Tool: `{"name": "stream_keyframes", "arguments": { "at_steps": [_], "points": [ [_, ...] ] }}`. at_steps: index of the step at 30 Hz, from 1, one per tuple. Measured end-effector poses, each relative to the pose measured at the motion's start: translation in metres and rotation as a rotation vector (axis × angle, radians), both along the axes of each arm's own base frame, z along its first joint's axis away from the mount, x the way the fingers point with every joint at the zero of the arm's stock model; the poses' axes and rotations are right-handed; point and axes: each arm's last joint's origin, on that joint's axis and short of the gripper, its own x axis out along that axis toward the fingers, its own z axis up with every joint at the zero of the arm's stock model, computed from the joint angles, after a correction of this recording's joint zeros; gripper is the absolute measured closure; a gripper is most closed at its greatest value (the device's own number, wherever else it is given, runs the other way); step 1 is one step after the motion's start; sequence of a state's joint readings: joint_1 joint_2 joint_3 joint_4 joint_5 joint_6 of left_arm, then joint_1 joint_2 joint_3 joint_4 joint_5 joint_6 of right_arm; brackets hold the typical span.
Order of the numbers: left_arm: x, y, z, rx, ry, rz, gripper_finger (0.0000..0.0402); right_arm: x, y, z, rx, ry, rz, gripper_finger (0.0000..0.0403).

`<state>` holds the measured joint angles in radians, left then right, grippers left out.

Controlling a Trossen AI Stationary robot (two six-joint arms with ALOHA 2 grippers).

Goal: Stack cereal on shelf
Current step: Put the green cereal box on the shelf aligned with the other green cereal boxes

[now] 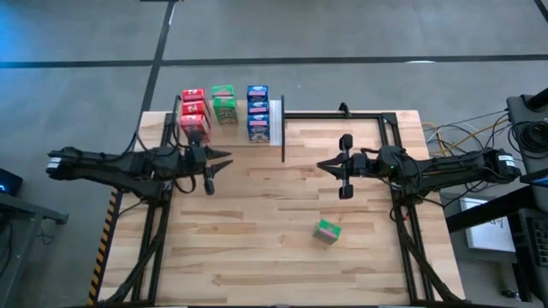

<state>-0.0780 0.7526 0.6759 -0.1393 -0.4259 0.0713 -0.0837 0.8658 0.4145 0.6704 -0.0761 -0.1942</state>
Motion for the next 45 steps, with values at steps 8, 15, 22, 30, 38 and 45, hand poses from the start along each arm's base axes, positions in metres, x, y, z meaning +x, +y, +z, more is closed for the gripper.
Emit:
{"name": "stream_keyframes", "arguments": {
  "at_steps": [8,15,22,30,38,45],
  "points": [
    [0.003,0.0,-0.026,-0.096,0.028,0.023,0.0322,0.0,0.0,0.0,0.019,0.0,0.002,0.039],
    [0.027,-0.008,-0.04,-0.191,-0.052,-0.139,0.0322,0.0,-0.001,0.0,0.059,-0.002,-0.026,0.039],
    [0.067,-0.027,-0.045,-0.184,-0.064,-0.266,0.0322,-0.008,0.003,0.006,0.058,-0.016,0.002,0.039],
    [0.122,-0.049,-0.043,-0.094,0.013,-0.33,0.0322,-0.018,0.021,0.012,-0.055,-0.047,0.085,0.039],
    [0.167,-0.064,-0.051,-0.018,0.072,-0.366,0.0322,-0.021,0.043,0.012,-0.099,-0.062,0.195,0.039],
    [0.196,-0.08,-0.061,-0.005,0.064,-0.42,0.0322,-0.027,0.058,0.008,-0.089,-0.061,0.281,0.039]
  ]
}}
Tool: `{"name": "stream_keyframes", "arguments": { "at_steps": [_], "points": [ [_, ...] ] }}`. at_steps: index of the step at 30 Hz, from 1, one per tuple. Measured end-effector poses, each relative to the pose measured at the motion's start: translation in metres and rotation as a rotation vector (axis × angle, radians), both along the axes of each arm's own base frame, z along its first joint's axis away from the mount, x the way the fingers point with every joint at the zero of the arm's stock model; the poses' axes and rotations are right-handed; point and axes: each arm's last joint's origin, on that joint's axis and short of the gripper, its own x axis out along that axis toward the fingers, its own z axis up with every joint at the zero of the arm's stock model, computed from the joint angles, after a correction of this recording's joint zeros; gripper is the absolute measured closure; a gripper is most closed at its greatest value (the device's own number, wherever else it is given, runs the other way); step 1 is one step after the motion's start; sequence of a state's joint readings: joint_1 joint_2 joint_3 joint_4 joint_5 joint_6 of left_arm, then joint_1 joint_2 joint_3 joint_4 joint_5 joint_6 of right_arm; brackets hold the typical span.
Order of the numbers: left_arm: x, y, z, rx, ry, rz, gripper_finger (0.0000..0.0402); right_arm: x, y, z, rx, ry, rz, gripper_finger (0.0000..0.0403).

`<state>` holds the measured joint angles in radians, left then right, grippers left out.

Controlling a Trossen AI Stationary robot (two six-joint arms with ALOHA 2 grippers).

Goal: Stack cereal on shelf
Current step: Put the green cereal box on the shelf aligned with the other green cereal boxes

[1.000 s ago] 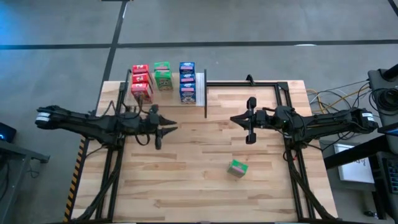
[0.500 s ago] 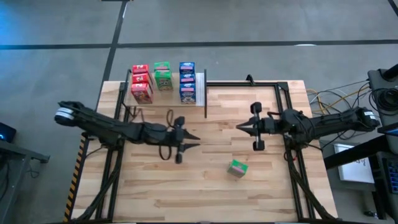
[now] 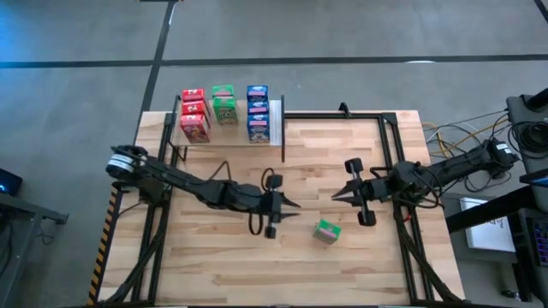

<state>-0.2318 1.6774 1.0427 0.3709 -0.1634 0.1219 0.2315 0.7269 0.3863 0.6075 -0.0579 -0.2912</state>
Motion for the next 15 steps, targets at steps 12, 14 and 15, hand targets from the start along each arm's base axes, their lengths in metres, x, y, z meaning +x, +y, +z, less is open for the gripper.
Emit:
{"name": "stream_keyframes", "arguments": {
  "at_steps": [12,14,15],
  "points": [
    [0.039,-0.017,-0.022,-0.025,-0.051,-0.074,0.0287,-0.038,0.008,-0.007,0.034,-0.095,0.102,0.039],
    [0.046,-0.019,-0.025,-0.016,-0.055,-0.077,0.0269,-0.042,0.006,-0.009,0.038,-0.109,0.104,0.039],
    [0.05,-0.02,-0.027,-0.008,-0.06,-0.081,0.0259,-0.045,0.005,-0.009,0.041,-0.121,0.103,0.039]
  ]
}}
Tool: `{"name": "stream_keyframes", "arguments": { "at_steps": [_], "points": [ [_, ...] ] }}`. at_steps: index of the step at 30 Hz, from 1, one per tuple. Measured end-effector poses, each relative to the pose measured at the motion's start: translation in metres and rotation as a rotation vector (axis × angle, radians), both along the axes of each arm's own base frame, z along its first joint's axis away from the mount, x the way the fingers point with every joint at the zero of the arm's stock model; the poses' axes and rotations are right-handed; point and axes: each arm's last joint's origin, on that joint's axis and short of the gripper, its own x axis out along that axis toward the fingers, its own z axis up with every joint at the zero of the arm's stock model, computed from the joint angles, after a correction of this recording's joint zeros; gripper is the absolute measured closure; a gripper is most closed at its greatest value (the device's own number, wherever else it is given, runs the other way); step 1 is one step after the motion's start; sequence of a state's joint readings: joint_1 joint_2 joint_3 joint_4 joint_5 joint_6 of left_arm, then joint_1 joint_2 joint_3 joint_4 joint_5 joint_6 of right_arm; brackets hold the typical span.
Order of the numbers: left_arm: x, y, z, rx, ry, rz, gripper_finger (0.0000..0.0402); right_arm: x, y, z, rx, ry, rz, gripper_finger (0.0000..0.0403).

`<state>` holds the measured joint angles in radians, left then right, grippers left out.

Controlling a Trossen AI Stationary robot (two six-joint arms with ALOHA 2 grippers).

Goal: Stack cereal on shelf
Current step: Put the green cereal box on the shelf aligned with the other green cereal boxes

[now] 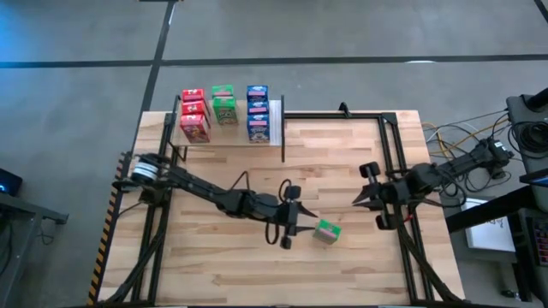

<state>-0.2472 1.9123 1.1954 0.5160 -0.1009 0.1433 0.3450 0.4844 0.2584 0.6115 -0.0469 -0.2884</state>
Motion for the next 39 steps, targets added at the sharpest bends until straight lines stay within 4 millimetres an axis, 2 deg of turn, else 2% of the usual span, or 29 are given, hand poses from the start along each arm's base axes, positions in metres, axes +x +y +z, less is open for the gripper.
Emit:
{"name": "stream_keyframes", "arguments": {
  "at_steps": [11,17,26,39],
  "points": [
    [0.035,-0.008,-0.029,0.055,0.019,-0.043,0.0131,-0.004,-0.002,0.0,0.013,-0.015,-0.021,0.039],
    [0.044,-0.004,-0.036,0.053,0.024,-0.032,0.0094,-0.004,-0.002,0.0,0.011,-0.018,-0.023,0.039],
    [0.05,0.005,-0.054,0.01,0.047,-0.053,0.0106,-0.005,-0.002,0.001,0.008,-0.029,-0.026,0.039],
    [0.05,0.007,-0.056,-0.012,0.054,-0.045,0.0161,-0.005,-0.002,0.001,0.007,-0.03,-0.026,0.039]
  ]
}}
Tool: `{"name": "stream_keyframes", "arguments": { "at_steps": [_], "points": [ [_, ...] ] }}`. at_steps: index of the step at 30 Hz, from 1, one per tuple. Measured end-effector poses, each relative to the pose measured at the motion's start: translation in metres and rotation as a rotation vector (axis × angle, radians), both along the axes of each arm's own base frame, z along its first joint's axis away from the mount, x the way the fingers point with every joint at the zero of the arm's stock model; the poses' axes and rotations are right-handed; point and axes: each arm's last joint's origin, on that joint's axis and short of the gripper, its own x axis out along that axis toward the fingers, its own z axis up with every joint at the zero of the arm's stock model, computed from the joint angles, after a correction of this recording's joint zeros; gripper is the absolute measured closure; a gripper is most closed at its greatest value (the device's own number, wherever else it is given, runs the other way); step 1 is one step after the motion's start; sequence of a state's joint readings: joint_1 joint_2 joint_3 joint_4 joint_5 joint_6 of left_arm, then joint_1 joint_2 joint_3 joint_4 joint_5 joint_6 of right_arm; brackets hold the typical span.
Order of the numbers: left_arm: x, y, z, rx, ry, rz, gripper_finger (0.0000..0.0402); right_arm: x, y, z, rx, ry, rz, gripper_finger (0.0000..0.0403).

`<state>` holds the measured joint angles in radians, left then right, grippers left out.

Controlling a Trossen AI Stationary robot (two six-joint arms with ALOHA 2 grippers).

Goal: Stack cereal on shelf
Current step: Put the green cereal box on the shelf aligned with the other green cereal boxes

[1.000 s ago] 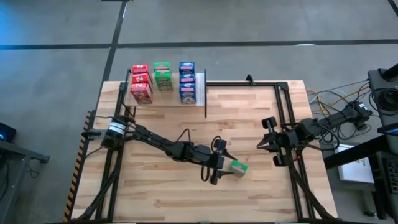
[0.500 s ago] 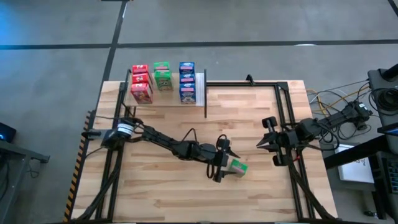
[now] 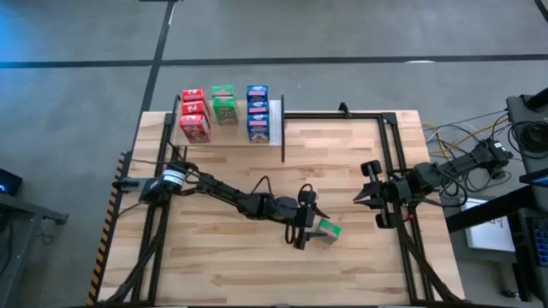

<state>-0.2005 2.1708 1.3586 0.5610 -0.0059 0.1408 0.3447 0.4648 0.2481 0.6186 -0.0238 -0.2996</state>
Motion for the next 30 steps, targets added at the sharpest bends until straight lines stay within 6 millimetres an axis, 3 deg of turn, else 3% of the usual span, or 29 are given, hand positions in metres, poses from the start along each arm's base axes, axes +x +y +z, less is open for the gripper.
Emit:
{"name": "stream_keyframes", "arguments": {
  "at_steps": [30],
  "points": [
    [-0.001,-0.0012,-0.0023,-0.024,0.027,-0.02,0.0171,0.0,0.0,0.0,0.0,0.0,0.0,0.039]
  ]
}}
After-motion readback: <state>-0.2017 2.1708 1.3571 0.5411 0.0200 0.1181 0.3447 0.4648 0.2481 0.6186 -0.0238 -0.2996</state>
